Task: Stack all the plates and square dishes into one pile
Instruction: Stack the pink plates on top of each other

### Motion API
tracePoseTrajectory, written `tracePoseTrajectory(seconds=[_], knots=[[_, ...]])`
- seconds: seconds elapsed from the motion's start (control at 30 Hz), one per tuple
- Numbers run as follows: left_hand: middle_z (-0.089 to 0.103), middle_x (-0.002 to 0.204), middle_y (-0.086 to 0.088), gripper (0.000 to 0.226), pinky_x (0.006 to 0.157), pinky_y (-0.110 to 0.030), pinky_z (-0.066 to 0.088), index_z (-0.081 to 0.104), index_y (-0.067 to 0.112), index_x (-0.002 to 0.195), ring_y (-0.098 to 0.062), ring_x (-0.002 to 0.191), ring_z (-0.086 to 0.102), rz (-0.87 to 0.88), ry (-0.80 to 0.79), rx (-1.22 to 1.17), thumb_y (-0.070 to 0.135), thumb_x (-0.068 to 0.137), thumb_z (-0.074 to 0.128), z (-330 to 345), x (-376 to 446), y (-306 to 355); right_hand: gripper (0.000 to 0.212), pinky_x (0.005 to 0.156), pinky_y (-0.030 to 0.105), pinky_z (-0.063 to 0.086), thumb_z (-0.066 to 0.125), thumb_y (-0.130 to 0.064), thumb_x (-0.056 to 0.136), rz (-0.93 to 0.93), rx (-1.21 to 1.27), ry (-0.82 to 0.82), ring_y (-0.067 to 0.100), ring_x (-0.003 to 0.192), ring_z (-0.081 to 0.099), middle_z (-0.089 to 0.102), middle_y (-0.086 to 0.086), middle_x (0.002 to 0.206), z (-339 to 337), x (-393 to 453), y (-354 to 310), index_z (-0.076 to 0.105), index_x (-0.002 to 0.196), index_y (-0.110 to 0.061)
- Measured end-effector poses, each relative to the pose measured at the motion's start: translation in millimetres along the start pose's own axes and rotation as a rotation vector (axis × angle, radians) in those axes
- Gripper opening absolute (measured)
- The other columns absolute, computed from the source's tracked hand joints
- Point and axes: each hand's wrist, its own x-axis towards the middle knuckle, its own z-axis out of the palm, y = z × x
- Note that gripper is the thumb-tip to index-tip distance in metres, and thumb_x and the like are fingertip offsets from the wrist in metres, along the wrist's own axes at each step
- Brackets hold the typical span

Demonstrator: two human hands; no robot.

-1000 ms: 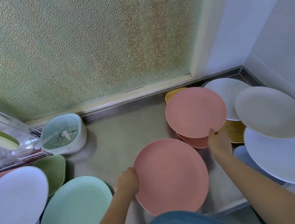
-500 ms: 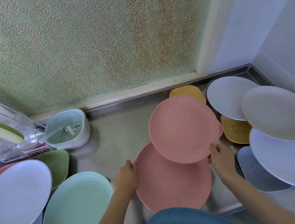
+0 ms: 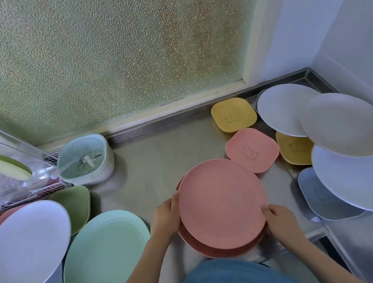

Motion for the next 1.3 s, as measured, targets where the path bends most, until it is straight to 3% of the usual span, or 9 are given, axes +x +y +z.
tracePoseTrajectory(seconds=[0.07,0.17,0.33,0.47,0.63,0.73,0.8,0.87,1.3], knots=[[0.059,0.070,-0.008,0.049,0.065,-0.035,0.045,0.052,0.007,0.069,-0.024,0.067,0.052,0.039,-0.029,0.103,0.042,0.097,0.034,0,0,-3,0.043,0.056,0.025,0.034,0.038,-0.023,0.099,0.004,-0.077,-0.004,0.014,0.057,0.040,0.043,0.002,0.058,1,0,-3,0.036,0.057,-0.015],[0.060,0.077,-0.005,0.035,0.062,-0.030,0.041,0.051,0.012,0.075,-0.023,0.071,0.053,0.077,-0.012,0.398,0.034,0.097,0.035,-1,-2,-6,0.042,0.056,0.022,0.035,0.037,-0.029,0.098,0.008,-0.202,-0.012,0.011,0.056,0.043,0.046,0.000,0.060,0,0,-7,0.041,0.058,-0.017],[0.067,0.094,-0.009,0.035,0.064,-0.028,0.039,0.059,0.010,0.089,-0.023,0.074,0.053,0.108,0.020,0.576,0.035,0.097,0.035,1,-4,-10,0.043,0.057,0.023,0.042,0.035,-0.036,0.098,0.003,-0.404,0.050,0.010,0.058,0.053,0.055,-0.002,0.062,4,-6,-9,0.049,0.061,-0.019],[0.068,0.097,-0.007,0.037,0.065,-0.029,0.040,0.062,0.010,0.094,-0.027,0.089,0.064,0.118,0.005,0.696,0.038,0.097,0.037,3,-4,-11,0.044,0.052,0.019,0.035,0.035,-0.039,0.098,-0.007,-0.490,0.121,0.006,0.055,0.049,0.052,-0.005,0.060,8,-9,-13,0.046,0.060,-0.021],[0.068,0.097,-0.009,0.040,0.067,-0.029,0.041,0.064,0.008,0.094,-0.029,0.091,0.065,0.114,-0.018,0.764,0.040,0.096,0.039,3,-3,-9,0.040,0.052,0.018,0.033,0.039,-0.038,0.097,-0.002,-0.539,0.126,0.005,0.055,0.049,0.051,-0.006,0.060,8,-5,-14,0.046,0.061,-0.023],[0.066,0.085,-0.008,0.038,0.067,-0.031,0.044,0.063,0.008,0.082,-0.029,0.085,0.064,0.099,-0.048,0.698,0.039,0.094,0.043,0,-2,-7,0.039,0.053,0.018,0.034,0.041,-0.036,0.097,0.018,-0.524,0.101,0.006,0.055,0.050,0.051,-0.005,0.060,6,-5,-13,0.047,0.062,-0.022],[0.056,0.064,-0.003,0.038,0.060,-0.028,0.041,0.051,0.014,0.059,-0.026,0.070,0.058,0.066,-0.076,0.585,0.036,0.089,0.049,-4,0,-9,0.038,0.053,0.018,0.034,0.043,-0.035,0.096,0.033,-0.508,0.089,0.007,0.054,0.050,0.051,-0.005,0.059,5,-4,-13,0.047,0.061,-0.021],[0.047,0.054,0.000,0.042,0.056,-0.026,0.039,0.039,0.015,0.051,-0.023,0.060,0.051,0.042,-0.119,0.512,0.034,0.085,0.054,-8,4,-11,0.037,0.052,0.018,0.034,0.045,-0.032,0.095,0.046,-0.485,0.075,0.008,0.053,0.048,0.048,-0.004,0.057,4,-3,-14,0.047,0.060,-0.020],[0.057,0.047,0.001,0.024,0.053,-0.021,0.043,0.060,0.007,0.052,-0.012,0.049,0.050,0.003,-0.201,0.255,0.016,0.074,0.056,-13,7,-16,0.044,0.049,0.020,0.030,0.051,-0.022,0.091,0.044,-0.351,0.048,0.010,0.046,0.033,0.032,-0.003,0.049,4,-10,-12,0.032,0.052,-0.017]])
